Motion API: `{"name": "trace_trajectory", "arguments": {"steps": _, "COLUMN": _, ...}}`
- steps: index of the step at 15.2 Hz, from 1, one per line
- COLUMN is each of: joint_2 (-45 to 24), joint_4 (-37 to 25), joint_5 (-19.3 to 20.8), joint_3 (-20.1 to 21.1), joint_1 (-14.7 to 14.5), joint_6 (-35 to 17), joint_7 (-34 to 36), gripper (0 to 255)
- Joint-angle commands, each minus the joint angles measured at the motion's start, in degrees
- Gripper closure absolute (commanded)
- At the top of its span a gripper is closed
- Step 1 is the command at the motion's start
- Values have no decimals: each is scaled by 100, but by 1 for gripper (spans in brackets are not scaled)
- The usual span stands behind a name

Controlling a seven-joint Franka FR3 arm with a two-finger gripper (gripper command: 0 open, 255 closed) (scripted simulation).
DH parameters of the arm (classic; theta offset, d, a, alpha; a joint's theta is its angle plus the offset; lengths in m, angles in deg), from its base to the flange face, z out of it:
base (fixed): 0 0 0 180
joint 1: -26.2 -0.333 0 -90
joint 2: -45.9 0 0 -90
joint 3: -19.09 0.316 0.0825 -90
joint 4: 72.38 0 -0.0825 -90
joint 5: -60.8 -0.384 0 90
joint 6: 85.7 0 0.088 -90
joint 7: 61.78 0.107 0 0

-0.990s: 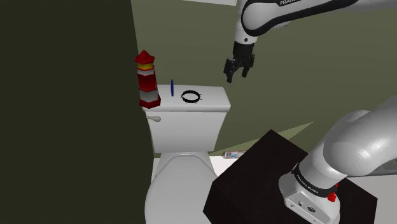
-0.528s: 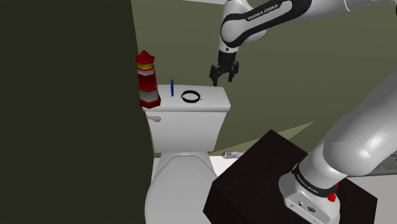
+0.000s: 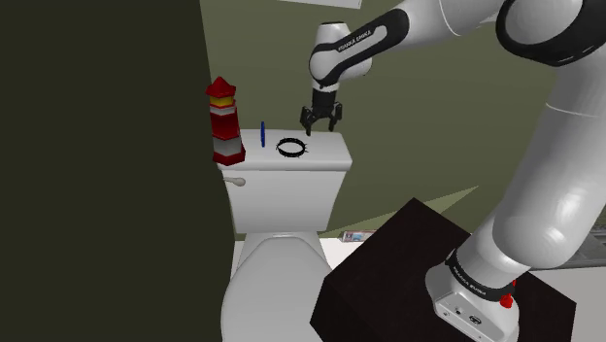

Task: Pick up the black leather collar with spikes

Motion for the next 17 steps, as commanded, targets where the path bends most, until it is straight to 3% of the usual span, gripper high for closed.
{"name": "trace_trajectory", "arguments": {"steps": 1, "joint_2": -478, "joint_4": -416, "joint_5": -53, "joint_3": -13, "joint_1": 17, "joint_6": -68, "joint_7": 81, "gripper": 0}}
{"name": "trace_trajectory", "arguments": {"steps": 7, "joint_2": -1879, "joint_4": -1881, "joint_5": -216, "joint_3": -39, "joint_1": 79, "joint_6": -17, "joint_7": 313, "gripper": 0}}
{"name": "trace_trajectory", "arguments": {"steps": 17, "joint_2": -2223, "joint_4": -1816, "joint_5": -230, "joint_3": -30, "joint_1": 85, "joint_6": -426, "joint_7": 304, "gripper": 0}}
